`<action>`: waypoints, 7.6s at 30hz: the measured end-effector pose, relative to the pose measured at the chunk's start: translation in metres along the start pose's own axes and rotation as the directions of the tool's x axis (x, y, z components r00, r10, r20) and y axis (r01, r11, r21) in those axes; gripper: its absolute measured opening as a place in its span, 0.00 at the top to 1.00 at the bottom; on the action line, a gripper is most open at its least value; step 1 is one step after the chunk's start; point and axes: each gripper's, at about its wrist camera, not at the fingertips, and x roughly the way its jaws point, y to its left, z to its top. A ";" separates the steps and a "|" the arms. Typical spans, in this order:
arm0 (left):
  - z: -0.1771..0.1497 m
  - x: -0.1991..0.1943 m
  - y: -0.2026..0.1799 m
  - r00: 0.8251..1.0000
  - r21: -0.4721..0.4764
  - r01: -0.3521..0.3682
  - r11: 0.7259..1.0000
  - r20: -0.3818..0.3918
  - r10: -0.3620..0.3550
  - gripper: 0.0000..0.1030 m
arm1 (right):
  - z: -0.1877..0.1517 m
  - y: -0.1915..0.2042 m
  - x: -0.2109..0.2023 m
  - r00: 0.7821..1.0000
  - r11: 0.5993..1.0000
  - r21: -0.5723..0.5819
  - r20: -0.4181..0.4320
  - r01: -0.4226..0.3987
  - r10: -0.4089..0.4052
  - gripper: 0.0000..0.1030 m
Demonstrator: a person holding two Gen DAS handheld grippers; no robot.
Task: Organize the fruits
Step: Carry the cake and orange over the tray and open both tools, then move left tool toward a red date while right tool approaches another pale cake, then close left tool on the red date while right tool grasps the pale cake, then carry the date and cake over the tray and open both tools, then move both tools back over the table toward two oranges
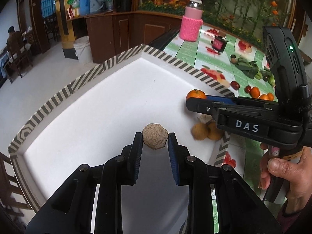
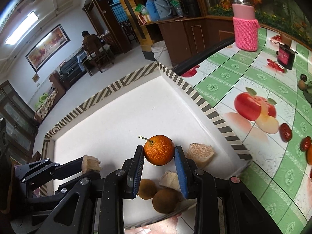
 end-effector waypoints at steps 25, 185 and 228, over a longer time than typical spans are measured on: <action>-0.016 -0.027 -0.031 0.998 0.017 0.002 1.000 0.067 -0.003 0.43 | -0.088 -0.048 -0.163 0.964 0.980 0.155 0.217 0.122 -0.154 0.66; -0.019 -0.008 0.038 0.992 0.047 -0.118 0.992 -0.028 0.119 0.43 | -0.050 0.064 -0.030 0.997 0.978 -0.196 -0.023 0.072 -0.078 0.73; 0.049 0.022 -0.175 0.984 0.205 0.175 0.963 -0.069 -0.164 0.43 | -0.065 -0.161 -0.136 0.937 0.932 0.161 0.076 0.325 -0.340 0.66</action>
